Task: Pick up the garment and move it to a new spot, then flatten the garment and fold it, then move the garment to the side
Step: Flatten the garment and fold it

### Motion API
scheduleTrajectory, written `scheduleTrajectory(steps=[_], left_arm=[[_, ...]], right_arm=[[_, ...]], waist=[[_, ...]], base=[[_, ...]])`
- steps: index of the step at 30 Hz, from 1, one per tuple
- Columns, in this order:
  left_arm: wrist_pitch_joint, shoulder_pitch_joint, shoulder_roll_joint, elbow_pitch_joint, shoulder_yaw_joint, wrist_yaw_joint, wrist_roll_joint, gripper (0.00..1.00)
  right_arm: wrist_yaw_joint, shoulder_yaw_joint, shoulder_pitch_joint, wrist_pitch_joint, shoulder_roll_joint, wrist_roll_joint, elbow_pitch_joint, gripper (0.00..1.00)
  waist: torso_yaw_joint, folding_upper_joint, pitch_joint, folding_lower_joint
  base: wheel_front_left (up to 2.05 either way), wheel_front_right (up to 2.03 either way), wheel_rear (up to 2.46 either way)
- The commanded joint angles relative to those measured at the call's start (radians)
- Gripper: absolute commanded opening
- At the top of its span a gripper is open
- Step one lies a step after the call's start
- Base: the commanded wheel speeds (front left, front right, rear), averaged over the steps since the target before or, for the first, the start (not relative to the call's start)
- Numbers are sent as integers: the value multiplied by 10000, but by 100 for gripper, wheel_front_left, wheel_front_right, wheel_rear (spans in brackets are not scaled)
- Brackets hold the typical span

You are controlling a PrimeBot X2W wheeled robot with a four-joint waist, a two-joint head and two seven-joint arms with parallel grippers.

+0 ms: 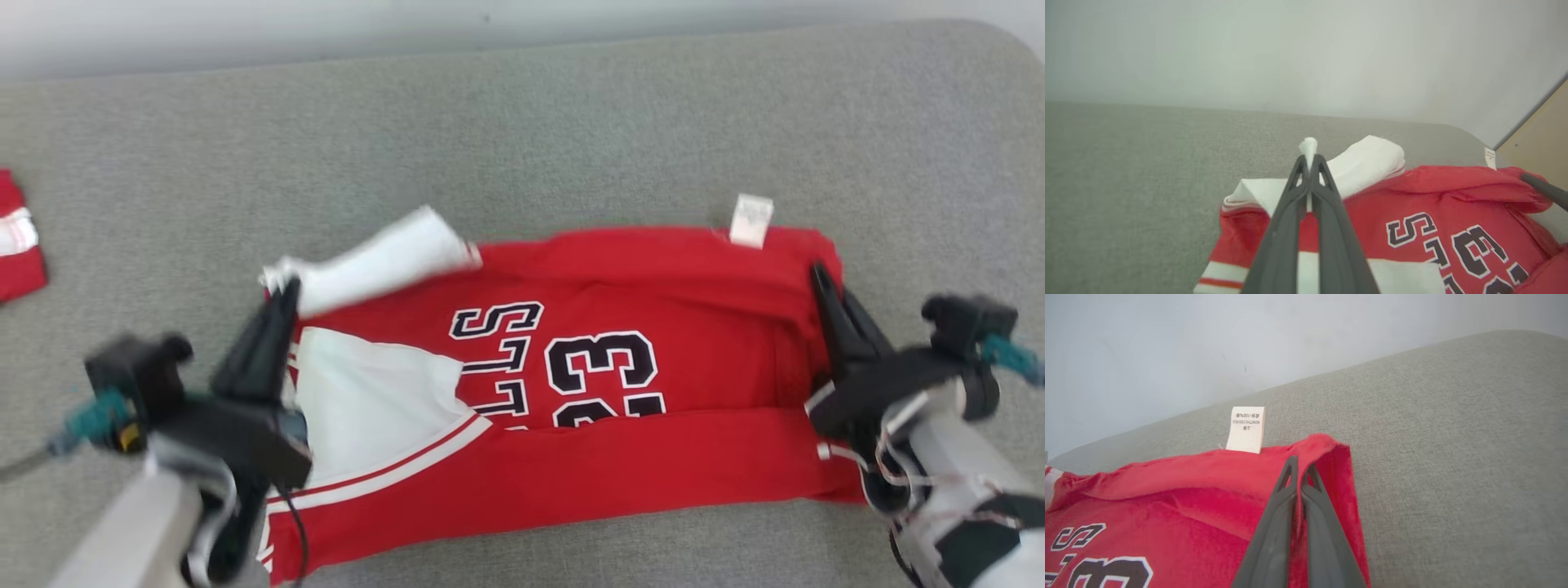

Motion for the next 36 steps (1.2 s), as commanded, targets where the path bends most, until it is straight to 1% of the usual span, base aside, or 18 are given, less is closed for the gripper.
scheduleTrajectory(steps=[1, 3, 5, 11, 18, 22, 26, 35, 36], left_arm=[[-136, 603, 19, -336, 45, 172, 21, 0], [-229, 1252, -175, -801, 150, 293, -115, 0], [-308, 1817, -161, -1005, 337, 407, -198, 0], [-381, 2706, -599, -1299, 572, 296, -172, 0], [-388, 3560, -1126, -1230, 836, 216, 153, 0], [-388, 3913, -1481, -911, 954, 102, 259, 0], [-382, 3946, -1633, -543, 879, 22, 500, 0], [-383, 3738, -1795, 650, 827, -78, 1528, 0], [-383, 3738, -1847, 743, 862, -83, 1654, 14]], right_arm=[[5, -150, 472, -6, -98, 91, -124, 0], [5, -375, 886, -7, -135, 135, -337, 0], [5, -667, 1294, -8, -169, 201, -447, 0], [5, -1493, 2240, -9, -207, 94, -1091, 0], [5, -1864, 3069, -9, -288, 90, -1500, 0], [5, -2015, 3341, -9, -330, 94, -1397, 0], [5, -1869, 3388, -9, -281, -6, -1182, 0], [5, -1485, 3118, -10, -128, 21, -283, 0], [5, -1472, 3126, -10, -117, 56, -225, 8]], waist=[[207, 2, -210, 1], [307, 2, -302, 1], [390, 2, -374, 1], [637, 2, -551, 1], [682, 2, -820, 1], [694, 2, -894, 1], [703, 2, -940, 1], [803, 2, -1215, 1], [809, 2, -1264, 1]], base=[[0, 0, 0], [0, 0, 0], [0, 0, 0], [0, 0, 0], [0, 0, 0], [0, 0, 0], [0, 0, 0], [0, 0, 0], [0, 0, 0]])
